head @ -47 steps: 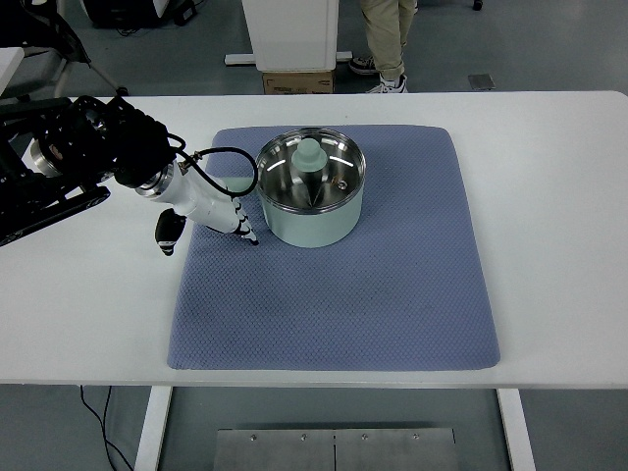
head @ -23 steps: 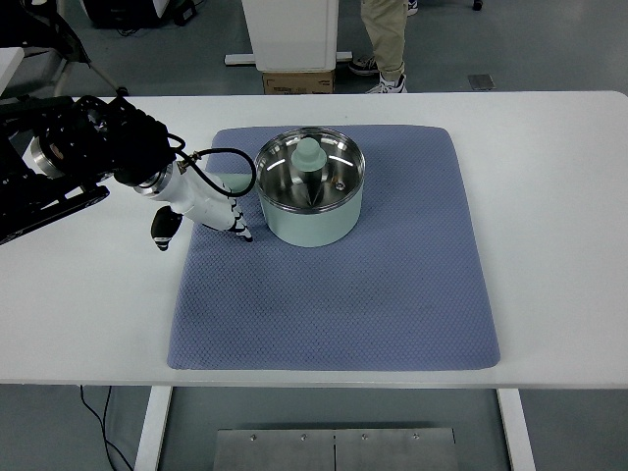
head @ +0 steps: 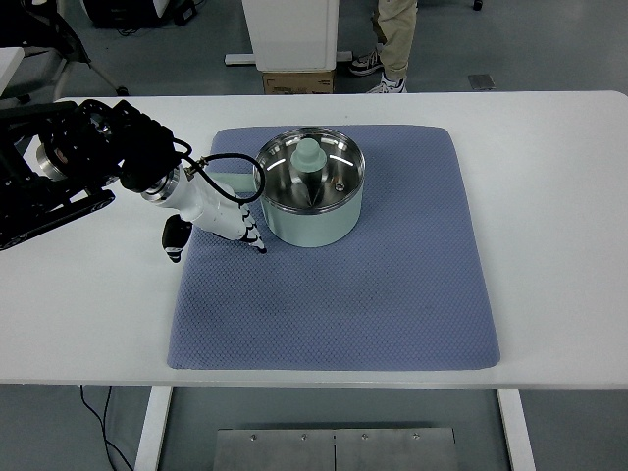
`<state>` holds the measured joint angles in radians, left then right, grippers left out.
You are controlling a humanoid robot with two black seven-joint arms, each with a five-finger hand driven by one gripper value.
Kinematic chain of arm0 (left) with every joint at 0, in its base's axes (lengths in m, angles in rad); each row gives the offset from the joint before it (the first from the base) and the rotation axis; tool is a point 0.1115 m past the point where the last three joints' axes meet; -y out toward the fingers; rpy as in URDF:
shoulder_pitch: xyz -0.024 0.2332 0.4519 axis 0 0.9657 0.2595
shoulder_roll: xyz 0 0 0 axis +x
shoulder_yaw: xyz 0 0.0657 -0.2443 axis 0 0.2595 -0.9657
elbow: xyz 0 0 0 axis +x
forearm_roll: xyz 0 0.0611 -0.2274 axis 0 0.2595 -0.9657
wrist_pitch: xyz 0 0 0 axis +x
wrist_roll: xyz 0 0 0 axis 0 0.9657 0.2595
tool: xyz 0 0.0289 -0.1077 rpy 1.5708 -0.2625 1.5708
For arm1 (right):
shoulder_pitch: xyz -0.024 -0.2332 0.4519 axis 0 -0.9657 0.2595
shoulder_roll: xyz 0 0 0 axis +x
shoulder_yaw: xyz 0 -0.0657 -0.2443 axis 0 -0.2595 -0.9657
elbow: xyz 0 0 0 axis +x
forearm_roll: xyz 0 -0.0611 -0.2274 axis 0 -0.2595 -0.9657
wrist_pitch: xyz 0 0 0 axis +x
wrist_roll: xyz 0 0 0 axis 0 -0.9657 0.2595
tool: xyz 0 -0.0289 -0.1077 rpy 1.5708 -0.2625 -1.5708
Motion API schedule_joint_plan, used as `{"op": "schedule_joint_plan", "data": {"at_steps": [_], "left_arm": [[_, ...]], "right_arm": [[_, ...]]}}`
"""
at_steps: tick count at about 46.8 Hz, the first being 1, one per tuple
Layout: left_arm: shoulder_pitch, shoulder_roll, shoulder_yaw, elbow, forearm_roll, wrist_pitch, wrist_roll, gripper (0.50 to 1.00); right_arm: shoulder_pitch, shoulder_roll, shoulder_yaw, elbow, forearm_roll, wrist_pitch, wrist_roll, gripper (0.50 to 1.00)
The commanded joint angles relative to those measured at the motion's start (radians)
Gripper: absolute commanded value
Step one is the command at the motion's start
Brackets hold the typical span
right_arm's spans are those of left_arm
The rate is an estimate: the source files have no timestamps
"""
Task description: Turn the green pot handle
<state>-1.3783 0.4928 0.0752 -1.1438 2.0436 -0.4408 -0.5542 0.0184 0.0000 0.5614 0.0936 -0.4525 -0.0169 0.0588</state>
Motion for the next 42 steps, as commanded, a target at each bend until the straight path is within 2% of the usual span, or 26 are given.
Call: {"op": "schedule_joint_plan", "data": {"at_steps": [1,12,42], "left_arm": [[0.002,0.000,0.000,-0.013,-0.017,-0.006,-0.010,1.000],[0.004,-0.002,0.002,-0.059,-0.131,-0.042,-0.018,1.000],[0.022,-0.017,-0.009,-0.073,-0.485,-0.044,-0.018,1.000]], "right_arm": [[0.000,0.000,0.000,0.001,0.000,0.000,-0.001,1.000],[0.000,0.000,0.000,0.000,0.000,0.000,-0.001,1.000],[0.000,0.000,0.000,0.000,0.000,0.000,0.000,1.000]]}}
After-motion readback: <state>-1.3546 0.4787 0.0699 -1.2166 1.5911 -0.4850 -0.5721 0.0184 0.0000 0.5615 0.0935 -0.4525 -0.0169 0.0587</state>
